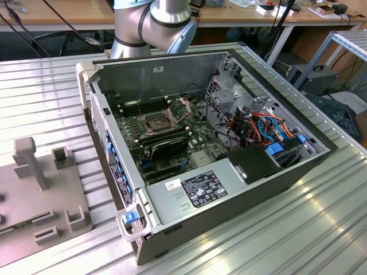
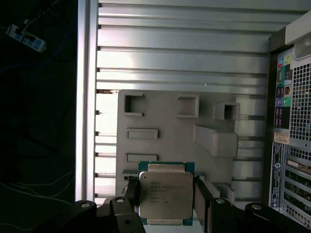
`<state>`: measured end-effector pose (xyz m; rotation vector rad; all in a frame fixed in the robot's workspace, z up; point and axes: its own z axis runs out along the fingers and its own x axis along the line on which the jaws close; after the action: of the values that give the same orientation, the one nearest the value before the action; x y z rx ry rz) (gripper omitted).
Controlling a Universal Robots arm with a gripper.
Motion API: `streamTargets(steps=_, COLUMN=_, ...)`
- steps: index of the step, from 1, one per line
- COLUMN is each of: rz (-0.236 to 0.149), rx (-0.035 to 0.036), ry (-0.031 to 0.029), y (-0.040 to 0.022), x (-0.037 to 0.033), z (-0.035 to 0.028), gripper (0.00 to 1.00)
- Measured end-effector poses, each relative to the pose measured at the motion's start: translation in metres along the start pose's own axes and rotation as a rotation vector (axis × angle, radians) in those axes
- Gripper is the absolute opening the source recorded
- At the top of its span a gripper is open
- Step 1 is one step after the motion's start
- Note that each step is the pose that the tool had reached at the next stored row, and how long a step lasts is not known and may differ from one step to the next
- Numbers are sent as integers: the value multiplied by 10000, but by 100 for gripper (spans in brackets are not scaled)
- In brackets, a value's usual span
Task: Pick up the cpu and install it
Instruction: 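Pick up the cpu and move it towards the insertion slot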
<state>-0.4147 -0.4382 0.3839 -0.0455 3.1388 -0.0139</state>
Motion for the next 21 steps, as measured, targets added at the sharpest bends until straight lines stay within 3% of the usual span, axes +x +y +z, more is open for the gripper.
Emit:
streamTargets(steps=5, rz=-2, rx=0, ry=0, y=-1, x=-18, z=0, gripper=55)
streamTargets(steps=11, rz=0, rx=0, ry=0, y=-3, x=-103, z=0, gripper=55)
streamTargets(steps=21, rz=0, rx=0, ry=0, y=-5, x=-178, z=0, gripper=55)
